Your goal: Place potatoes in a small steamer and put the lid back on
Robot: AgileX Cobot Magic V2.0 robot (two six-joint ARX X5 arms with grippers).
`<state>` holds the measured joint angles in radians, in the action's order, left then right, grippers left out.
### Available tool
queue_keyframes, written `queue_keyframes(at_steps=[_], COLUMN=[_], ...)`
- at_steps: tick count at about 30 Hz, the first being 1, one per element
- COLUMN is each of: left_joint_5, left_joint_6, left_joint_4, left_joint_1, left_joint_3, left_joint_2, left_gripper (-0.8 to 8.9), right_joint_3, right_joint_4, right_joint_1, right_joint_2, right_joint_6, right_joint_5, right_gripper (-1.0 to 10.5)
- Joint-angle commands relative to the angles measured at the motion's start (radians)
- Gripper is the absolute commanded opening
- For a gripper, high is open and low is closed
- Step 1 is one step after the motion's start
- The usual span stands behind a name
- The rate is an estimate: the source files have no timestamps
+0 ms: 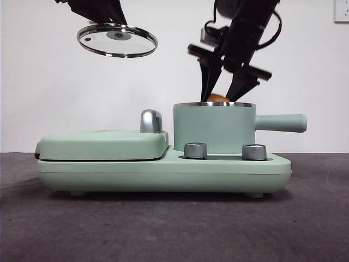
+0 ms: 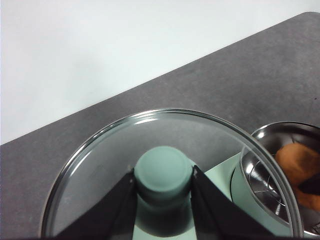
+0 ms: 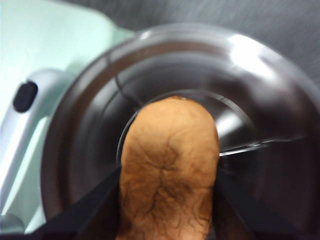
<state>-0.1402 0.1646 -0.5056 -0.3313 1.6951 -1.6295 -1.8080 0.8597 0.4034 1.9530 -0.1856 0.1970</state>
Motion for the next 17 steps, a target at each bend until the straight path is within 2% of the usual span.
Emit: queue_keyframes(at_steps=[1, 10, 12, 17], left_joint_5=[-0.006, -0.006, -0.006, -0.006], left_joint_6=[-0.001, -0.001, -0.001, -0.002], left_joint_4=[0.027, 0.026, 0.026, 0.021], left_joint_1=[-0.003, -0.003, -0.003, -0.003], left_joint_3=[0.028, 0.027, 0.027, 0.027], left_joint_2=[-0.017, -0.025, -0.025, -0.025], left_gripper=[0.17, 0.17, 0.17, 0.17], right_joint_3=[-0.025, -0.025, -0.025, -0.033], right_joint_4=[-0.003, 0.065, 0.06, 0.031], right_joint_1=[0.007, 0.002, 0.002, 0.002], right_joint_2=[0.031, 0.053, 0.053, 0.053], right_joint_6=[0.014, 0.018, 0.018, 0.018], right_joint_5=[0.015, 0.012, 0.012, 0.012], right_gripper=[1.1, 1.3, 1.8, 4.0])
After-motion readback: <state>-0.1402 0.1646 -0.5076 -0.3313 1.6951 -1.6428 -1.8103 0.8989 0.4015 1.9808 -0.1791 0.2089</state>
